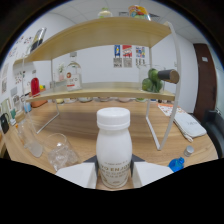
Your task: Make me a cup of Mount Fuji.
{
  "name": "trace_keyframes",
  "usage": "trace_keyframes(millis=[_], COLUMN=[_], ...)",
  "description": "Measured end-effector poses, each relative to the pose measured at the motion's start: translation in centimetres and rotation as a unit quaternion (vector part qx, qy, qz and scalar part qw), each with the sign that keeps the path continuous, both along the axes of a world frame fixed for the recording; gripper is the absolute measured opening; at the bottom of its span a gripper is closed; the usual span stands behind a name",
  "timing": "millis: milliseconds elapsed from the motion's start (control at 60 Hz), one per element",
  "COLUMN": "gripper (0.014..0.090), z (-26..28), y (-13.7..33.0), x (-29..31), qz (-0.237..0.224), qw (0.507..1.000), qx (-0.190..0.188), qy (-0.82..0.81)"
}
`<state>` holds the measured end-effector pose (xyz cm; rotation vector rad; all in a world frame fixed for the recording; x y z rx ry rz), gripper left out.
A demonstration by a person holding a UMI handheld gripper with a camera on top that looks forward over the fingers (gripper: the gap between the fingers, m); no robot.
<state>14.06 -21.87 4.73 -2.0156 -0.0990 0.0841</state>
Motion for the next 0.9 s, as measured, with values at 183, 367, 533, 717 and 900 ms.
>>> trace_keyframes(millis=[183, 367, 533, 717, 900], gripper=[0.0528, 0.0857, 0.0851, 0.0848, 0.086], z=[-0.4, 1.2, 5.5, 9.6, 11.5], y=[-1.1, -2.1, -4.7, -8.5, -11.6], x=[0.4, 1.3, 0.1, -4.3, -8.9], qz=[0.005, -0.02, -0.057, -0.077, -0.084], qw=[1.0, 0.999, 0.998, 0.996, 0.995], qx=[-0.013, -0.026, -0.028, -0.037, -0.043], qy=[0.004, -0.011, -0.009, -0.026, -0.027])
